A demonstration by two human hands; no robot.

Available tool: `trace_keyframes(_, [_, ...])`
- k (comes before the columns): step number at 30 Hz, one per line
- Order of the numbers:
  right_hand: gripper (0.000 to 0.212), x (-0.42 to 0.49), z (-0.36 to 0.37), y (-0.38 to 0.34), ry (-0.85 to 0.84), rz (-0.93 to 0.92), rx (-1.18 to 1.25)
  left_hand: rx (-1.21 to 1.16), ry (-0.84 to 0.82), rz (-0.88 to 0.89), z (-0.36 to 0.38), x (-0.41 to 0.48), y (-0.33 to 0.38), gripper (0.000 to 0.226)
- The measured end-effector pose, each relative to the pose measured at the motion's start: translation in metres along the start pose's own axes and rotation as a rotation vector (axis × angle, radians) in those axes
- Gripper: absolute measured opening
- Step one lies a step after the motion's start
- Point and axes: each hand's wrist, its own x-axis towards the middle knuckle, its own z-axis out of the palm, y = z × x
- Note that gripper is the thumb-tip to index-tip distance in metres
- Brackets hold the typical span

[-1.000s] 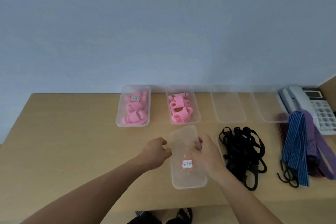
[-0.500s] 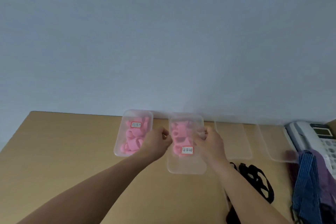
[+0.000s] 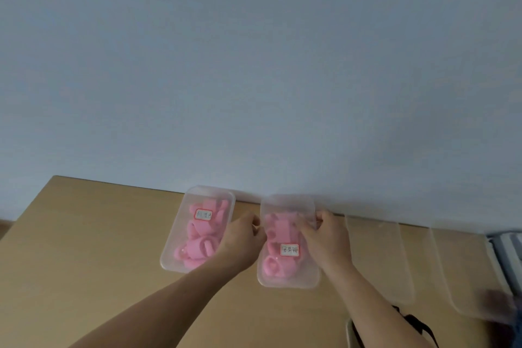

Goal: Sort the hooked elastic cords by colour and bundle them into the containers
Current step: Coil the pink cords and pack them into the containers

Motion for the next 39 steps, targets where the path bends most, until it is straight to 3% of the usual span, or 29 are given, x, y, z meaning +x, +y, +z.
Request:
trace_keyframes(5, [0.026,0.000,-0.003,0.004,0.064,0.010,-0.045,-0.154,-0.027,-0.074,-0.001,0.001,-0.004,0.005])
trace_keyframes(11, [0.027,0.003,-0.001,0.006,0.072,0.053,-0.125,-0.154,-0.048,-0.106,0.001,0.005,-0.005,0.004])
trace_keyframes(13, [0.026,0.003,-0.001,0.007,0.061,0.069,-0.114,-0.004,0.003,-0.020,0.005,0.005,-0.002,0.026])
trace_keyframes(15, [0.027,0.002,0.000,0.009,0.048,0.067,-0.077,0.272,0.112,0.181,0.012,0.003,0.002,0.055])
trace_keyframes(17, [0.028,0.001,0.000,0.009,0.048,0.057,-0.073,0.486,0.197,0.414,0.020,0.001,0.008,0.061])
trace_keyframes(19, [0.026,0.002,0.001,0.009,0.055,0.055,-0.074,0.564,0.191,0.515,0.031,0.001,0.012,0.059])
trace_keyframes(22, [0.025,0.003,0.001,0.009,0.052,0.050,-0.060,0.657,0.031,0.446,0.040,-0.003,0.019,0.070])
trace_keyframes(27, [0.026,0.003,0.002,0.009,0.019,0.066,-0.012,0.680,0.040,0.425,0.055,-0.003,0.009,0.076])
trace_keyframes(33, [0.026,0.028,0.002,-0.002,0.036,0.111,0.195,0.740,0.041,0.471,0.051,-0.001,0.012,0.076])
trace_keyframes(36, [0.033,0.037,0.010,-0.002,0.039,0.199,0.349,0.745,0.050,0.483,0.050,-0.001,0.011,0.078])
trace_keyframes(39, [0.027,0.042,0.013,0.000,0.016,0.323,0.538,0.744,0.063,0.497,0.050,0.001,0.010,0.081])
